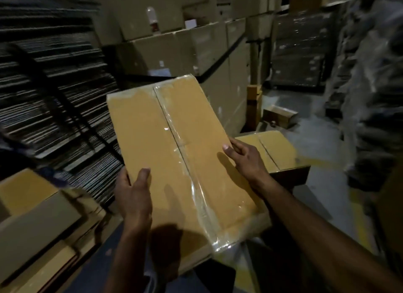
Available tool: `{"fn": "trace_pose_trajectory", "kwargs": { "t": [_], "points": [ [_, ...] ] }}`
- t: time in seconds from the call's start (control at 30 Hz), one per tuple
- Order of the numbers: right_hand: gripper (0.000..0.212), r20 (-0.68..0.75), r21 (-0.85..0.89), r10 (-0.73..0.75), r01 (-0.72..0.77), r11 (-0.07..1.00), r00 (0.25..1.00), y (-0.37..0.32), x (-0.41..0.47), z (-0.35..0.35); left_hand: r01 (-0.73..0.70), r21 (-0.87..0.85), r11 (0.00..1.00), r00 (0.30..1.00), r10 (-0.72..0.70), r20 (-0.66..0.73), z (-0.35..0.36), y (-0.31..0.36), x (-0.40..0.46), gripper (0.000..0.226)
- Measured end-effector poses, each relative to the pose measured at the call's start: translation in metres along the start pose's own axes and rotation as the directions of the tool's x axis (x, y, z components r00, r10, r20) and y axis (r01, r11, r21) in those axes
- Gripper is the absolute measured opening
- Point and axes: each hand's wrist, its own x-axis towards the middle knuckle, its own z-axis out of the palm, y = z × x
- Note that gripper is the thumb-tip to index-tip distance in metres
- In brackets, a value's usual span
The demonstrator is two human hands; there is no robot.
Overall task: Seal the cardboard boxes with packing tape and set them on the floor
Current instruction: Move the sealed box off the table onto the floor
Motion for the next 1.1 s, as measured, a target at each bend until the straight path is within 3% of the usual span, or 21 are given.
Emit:
{"fn": "trace_pose_trajectory", "kwargs": {
  "t": [0.13, 0.2, 0.3, 0.4, 0.5, 0.6, 0.73, 0.87, 0.93, 1.1],
  "points": [
    [0.054, -0.055, -0.021, 0.091, -0.092, 0.995, 0.994, 0.064, 0.051, -0.080, 0.115, 0.092, 0.989, 0.985, -0.126, 0.121, 0.122, -0.029, 0.010, 0.030],
    [0.053, -0.054, -0.055, 0.174, -0.177, 0.983, 0.983, 0.098, 0.071, -0.100, 0.232, 0.148, 0.961, 0.954, -0.254, 0.158, 0.165, -0.048, 0.020, 0.036],
    [0.048, -0.058, -0.043, 0.208, -0.211, 0.977, 0.976, 0.132, 0.106, -0.114, 0.439, 0.176, 0.881, 0.865, -0.467, 0.184, 0.206, -0.072, 0.037, 0.051],
    [0.037, 0.046, -0.075, 0.238, -0.235, 0.969, 0.970, 0.149, 0.144, -0.108, 0.458, 0.206, 0.865, 0.856, -0.491, 0.159, 0.225, -0.097, 0.061, 0.049],
    [0.070, 0.140, -0.173, 0.355, -0.330, 0.928, 0.924, 0.181, 0.181, -0.084, 0.510, 0.269, 0.817, 0.844, -0.536, 0.028, 0.235, -0.129, 0.084, 0.068],
    [0.096, 0.174, -0.234, 0.470, -0.428, 0.873, 0.865, 0.232, 0.222, -0.057, 0.496, 0.239, 0.835, 0.864, -0.502, -0.040, 0.240, -0.153, 0.102, 0.032],
    [0.062, 0.259, -0.328, 0.563, -0.477, 0.815, 0.785, 0.274, 0.249, -0.027, 0.615, 0.214, 0.759, 0.788, -0.588, -0.183, 0.242, -0.216, 0.114, 0.029],
    [0.019, 0.237, -0.385, 0.609, -0.503, 0.774, 0.757, 0.301, 0.260, 0.008, 0.734, 0.221, 0.642, 0.679, -0.709, -0.192, 0.240, -0.306, 0.135, 0.071],
    [0.011, 0.234, -0.456, 0.638, -0.496, 0.739, 0.734, 0.316, 0.275, 0.030, 0.789, 0.153, 0.595, 0.614, -0.754, -0.234, 0.239, -0.359, 0.149, 0.062],
    [0.016, 0.219, -0.527, 0.733, -0.555, 0.644, 0.643, 0.376, 0.340, 0.085, 0.840, 0.095, 0.534, 0.533, -0.780, -0.328, 0.262, -0.384, 0.197, 0.035]
  ]
}}
